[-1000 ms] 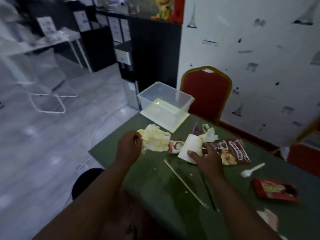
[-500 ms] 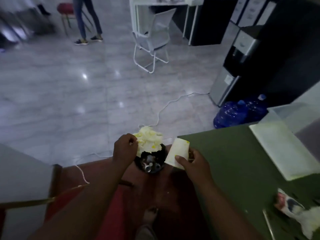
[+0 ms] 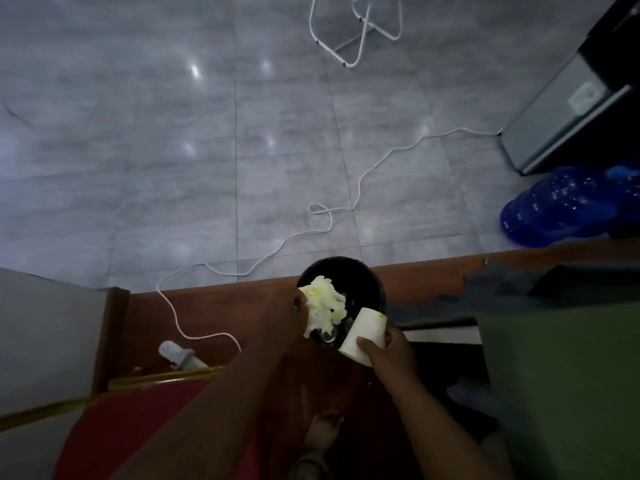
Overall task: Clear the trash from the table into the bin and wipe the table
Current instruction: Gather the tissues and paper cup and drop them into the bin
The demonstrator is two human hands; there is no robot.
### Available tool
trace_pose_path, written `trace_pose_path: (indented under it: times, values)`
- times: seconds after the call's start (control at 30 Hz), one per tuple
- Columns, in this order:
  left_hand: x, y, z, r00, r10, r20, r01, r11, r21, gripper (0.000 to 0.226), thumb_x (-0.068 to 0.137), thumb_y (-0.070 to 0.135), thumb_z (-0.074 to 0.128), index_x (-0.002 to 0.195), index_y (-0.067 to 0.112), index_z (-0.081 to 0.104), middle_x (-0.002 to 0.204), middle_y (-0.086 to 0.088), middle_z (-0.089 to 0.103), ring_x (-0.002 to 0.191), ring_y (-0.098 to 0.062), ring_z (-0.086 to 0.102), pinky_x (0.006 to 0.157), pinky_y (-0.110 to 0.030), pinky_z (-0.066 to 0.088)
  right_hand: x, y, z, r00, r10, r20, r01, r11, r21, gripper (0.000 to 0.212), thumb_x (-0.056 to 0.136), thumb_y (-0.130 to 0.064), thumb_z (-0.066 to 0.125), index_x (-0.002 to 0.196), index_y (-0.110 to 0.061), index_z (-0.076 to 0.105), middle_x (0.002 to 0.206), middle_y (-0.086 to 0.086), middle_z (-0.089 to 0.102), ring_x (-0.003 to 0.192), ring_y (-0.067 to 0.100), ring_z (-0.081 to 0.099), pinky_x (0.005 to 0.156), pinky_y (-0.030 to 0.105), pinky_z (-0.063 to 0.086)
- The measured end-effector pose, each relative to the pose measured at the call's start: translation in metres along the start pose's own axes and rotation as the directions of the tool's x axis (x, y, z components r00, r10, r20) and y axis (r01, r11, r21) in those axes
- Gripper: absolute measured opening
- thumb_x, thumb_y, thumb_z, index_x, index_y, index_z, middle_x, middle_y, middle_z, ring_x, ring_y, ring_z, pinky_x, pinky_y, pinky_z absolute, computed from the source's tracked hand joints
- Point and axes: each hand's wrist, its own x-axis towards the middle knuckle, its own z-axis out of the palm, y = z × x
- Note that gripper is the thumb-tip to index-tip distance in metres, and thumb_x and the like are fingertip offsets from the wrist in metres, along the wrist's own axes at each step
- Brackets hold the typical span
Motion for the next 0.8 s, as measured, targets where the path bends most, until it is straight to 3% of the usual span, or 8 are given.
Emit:
trace_pose_path:
  times: [0.13,0.27,0.37,0.47,0.63,0.8]
  values:
    - [0.033,-0.011,0.032,0.994,0.072,0.087,-0.074,0.997,0.021,0.008,0.08,-0.003,0.06,0.085,-0.003,0.066,0.085,-0.02,0.067,0.082,-0.031,0.06,0.069,-0.023,0.032,0.051,0.01,0.017,0.998,0.062,-0.006,-0.062,0.996,-0.071,0.067,0.079,-0.03,0.077,0.134,-0.006,0.047,0.131,0.017,0.054,0.113,0.034,0.056,0.09,0.04,0.05]
    - [0.058,-0.021,0.061,0.985,0.062,0.161,-0.067,0.997,0.025,0.012,0.079,-0.001,0.059,0.087,0.0,0.068,0.091,-0.018,0.069,0.087,-0.031,0.062,0.071,-0.025,0.036,0.087,0.012,0.029,0.997,0.08,-0.022,-0.082,0.988,-0.133,0.068,0.081,-0.038,0.074,0.135,-0.007,0.046,0.132,0.016,0.055,0.113,0.033,0.056,0.083,0.034,0.046]
    - [0.065,-0.03,0.074,0.968,0.023,0.251,-0.04,0.997,0.063,0.027,0.084,0.009,0.062,0.11,0.007,0.066,0.117,-0.013,0.063,0.107,-0.028,0.058,0.083,-0.025,0.039,0.099,0.013,0.034,0.998,0.058,-0.022,-0.061,0.983,-0.172,0.071,0.086,-0.044,0.067,0.14,-0.008,0.042,0.137,0.015,0.052,0.12,0.033,0.053,0.085,0.034,0.045]
    - [0.064,-0.038,0.077,0.947,-0.005,0.322,-0.029,0.995,0.1,0.043,0.087,0.018,0.063,0.129,0.014,0.057,0.134,-0.007,0.055,0.118,-0.023,0.054,0.095,-0.027,0.039,0.098,0.014,0.034,0.998,0.05,-0.029,-0.054,0.98,-0.191,0.074,0.089,-0.046,0.062,0.146,-0.009,0.035,0.147,0.013,0.043,0.132,0.032,0.043,0.099,0.036,0.04]
    - [0.048,-0.041,0.065,0.95,-0.004,0.313,-0.022,0.996,0.081,0.037,0.086,0.02,0.062,0.123,0.016,0.063,0.123,-0.009,0.065,0.108,-0.024,0.061,0.083,-0.024,0.043,0.073,0.018,0.032,0.998,0.046,-0.046,-0.053,0.985,-0.165,0.06,0.089,-0.037,0.065,0.138,-0.008,0.046,0.139,0.015,0.052,0.125,0.03,0.05,0.101,0.035,0.043]
    - [0.024,-0.012,0.029,0.954,-0.005,0.301,-0.024,0.996,0.091,0.047,0.093,0.038,0.054,0.134,0.016,0.053,0.13,-0.008,0.061,0.117,-0.023,0.057,0.085,-0.023,0.036,0.028,-0.003,0.011,0.997,-0.066,-0.05,0.059,0.99,-0.132,0.05,0.09,-0.031,0.064,0.132,-0.009,0.052,0.134,0.014,0.056,0.123,0.029,0.052,0.1,0.041,0.045]
